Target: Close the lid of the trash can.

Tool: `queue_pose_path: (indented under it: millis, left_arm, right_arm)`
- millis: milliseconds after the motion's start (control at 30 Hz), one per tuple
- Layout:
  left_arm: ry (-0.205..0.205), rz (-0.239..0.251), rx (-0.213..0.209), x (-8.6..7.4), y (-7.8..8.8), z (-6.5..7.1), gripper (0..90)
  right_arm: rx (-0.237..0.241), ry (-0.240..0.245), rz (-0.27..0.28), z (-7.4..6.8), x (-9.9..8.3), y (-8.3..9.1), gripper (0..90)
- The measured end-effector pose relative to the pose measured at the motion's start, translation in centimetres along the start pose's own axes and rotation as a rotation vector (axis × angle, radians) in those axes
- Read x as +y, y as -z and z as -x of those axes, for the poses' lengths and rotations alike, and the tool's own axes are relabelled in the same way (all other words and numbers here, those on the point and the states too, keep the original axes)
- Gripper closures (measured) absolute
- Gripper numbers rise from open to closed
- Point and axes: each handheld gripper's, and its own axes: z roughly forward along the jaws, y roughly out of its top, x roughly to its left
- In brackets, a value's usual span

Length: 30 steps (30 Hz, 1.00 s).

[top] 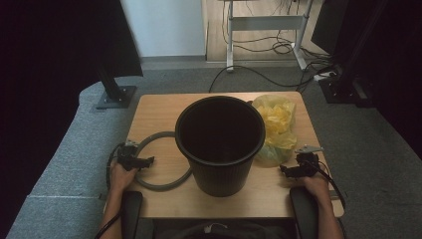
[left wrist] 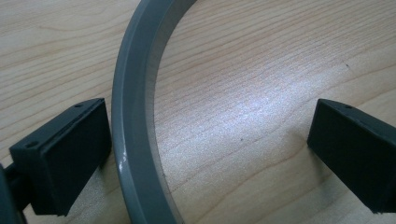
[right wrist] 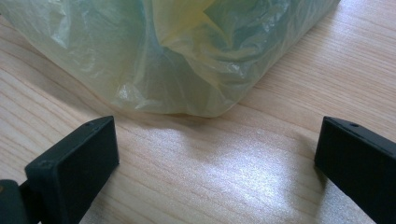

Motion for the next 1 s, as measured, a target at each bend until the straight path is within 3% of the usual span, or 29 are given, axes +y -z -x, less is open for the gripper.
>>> queue_pose_path:
  millis: [300,567,733,833,933,1000]
  left_arm:
    - [0.012,0.002,0.007,0.0,0.1,0.0,0.0]
    - [0.065,0.022,0.050,-0.2,1.2,-1.1,33.1]
    - [0.102,0.009,0.070,0.0,1.6,-1.7,60.5]
    - [0.123,0.007,0.075,0.0,1.7,-1.9,70.4]
    - [0.174,0.021,0.039,-0.3,1.9,-2.4,75.6]
    - [0.161,0.008,0.050,-0.2,1.9,-2.2,77.4]
  right_arm:
    - [0.002,0.000,0.000,-0.1,0.0,0.0,0.0]
    - [0.002,0.001,0.000,-0.1,0.0,0.0,0.0]
    - [0.003,0.002,0.000,-0.1,0.0,0.0,0.0]
    - [0.003,0.003,0.000,-0.1,0.0,0.0,0.0]
    - [0.003,0.002,0.000,-0.1,0.0,0.0,0.0]
    - [0.003,0.003,0.000,-0.1,0.0,0.0,0.0]
